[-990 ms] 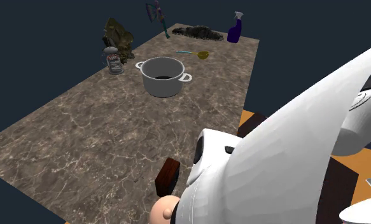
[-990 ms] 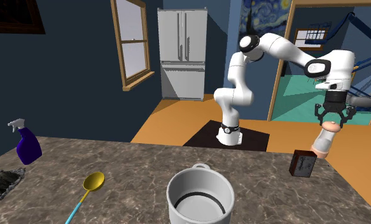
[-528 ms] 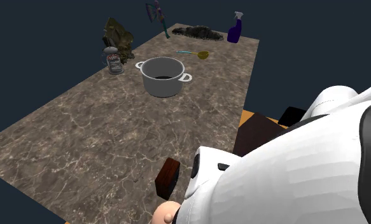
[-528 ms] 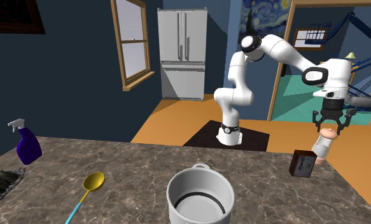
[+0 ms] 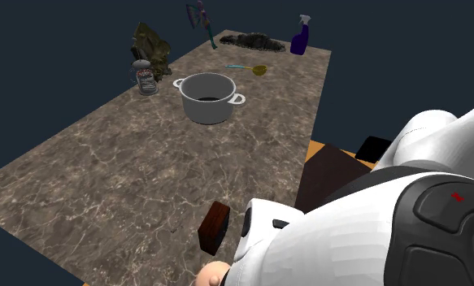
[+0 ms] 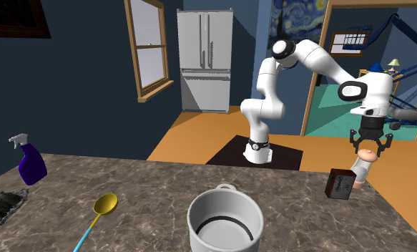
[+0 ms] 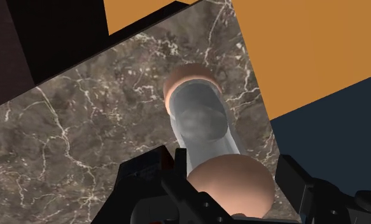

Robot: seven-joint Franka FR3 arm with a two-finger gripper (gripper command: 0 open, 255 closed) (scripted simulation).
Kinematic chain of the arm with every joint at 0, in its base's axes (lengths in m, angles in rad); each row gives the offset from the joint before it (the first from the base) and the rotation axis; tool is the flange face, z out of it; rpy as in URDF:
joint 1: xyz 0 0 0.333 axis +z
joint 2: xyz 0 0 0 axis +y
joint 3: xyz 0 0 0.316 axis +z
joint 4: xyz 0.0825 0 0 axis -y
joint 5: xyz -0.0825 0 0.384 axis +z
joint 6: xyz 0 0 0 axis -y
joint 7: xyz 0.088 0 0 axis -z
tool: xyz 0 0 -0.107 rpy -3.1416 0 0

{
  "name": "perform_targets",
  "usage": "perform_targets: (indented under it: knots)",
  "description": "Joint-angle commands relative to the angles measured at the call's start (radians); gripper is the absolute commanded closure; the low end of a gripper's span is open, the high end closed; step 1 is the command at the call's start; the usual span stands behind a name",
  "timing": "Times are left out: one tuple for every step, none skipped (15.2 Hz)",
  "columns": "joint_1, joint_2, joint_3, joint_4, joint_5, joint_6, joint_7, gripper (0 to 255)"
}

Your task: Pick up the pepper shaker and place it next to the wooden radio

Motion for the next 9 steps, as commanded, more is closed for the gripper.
perform_targets:
  knots:
    - [-0.001, 0.000, 0.001, 0.000, 0.000, 0.001, 0.000, 255]
    - [-0.001, 0.000, 0.001, 0.000, 0.000, 0.001, 0.000, 255]
    - [-0.001, 0.000, 0.001, 0.000, 0.000, 0.001, 0.000, 255]
    - [-0.001, 0.000, 0.001, 0.000, 0.000, 0.001, 0.000, 0]
    - [-0.001, 0.000, 0.001, 0.000, 0.000, 0.001, 0.000, 0]
    - [-0.001, 0.000, 0.001, 0.000, 0.000, 0.001, 0.000, 0]
    - [-0.001, 0.000, 0.001, 0.000, 0.000, 0.001, 0.000, 0]
    - [-0.001, 0.000, 0.001, 0.000, 0.000, 0.001, 0.000, 0]
    - [-0.001, 0.000, 0.001, 0.000, 0.000, 0.001, 0.000, 0]
